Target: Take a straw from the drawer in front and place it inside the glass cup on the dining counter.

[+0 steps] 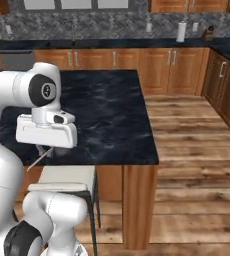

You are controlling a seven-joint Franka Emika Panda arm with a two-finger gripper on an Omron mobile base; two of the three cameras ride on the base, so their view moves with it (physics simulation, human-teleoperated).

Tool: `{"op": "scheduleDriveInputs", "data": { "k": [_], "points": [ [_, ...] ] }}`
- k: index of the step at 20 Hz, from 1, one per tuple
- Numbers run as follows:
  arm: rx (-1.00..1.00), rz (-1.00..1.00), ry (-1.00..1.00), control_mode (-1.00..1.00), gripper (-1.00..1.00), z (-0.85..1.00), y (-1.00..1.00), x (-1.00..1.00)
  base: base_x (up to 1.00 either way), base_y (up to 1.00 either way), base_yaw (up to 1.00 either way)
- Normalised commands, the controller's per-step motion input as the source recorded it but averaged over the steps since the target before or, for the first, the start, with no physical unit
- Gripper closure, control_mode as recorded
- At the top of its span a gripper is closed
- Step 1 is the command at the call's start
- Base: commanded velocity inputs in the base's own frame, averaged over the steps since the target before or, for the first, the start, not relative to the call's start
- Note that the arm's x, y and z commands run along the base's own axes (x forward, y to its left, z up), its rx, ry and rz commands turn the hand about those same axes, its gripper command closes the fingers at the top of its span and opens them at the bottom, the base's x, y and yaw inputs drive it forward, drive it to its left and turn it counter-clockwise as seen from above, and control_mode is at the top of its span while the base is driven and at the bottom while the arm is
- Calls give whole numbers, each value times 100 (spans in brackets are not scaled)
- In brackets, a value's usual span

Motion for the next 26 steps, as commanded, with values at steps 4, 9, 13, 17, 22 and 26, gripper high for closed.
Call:
{"op": "scheduleDriveInputs", "data": {
  "k": [4,9,13,17,22,26],
  "points": [
    [0,0,0,100,100,0,0,0,40,11,33],
    [0,0,0,100,100,0,0,0,25,4,44],
    [0,0,0,100,100,0,0,0,25,0,52],
    [0,0,0,100,100,0,0,0,49,-1,41],
    [12,29,0,-100,100,2,-9,58,0,0,0],
    [17,26,-2,-100,100,11,-1,33,0,0,0]
  ]
}}
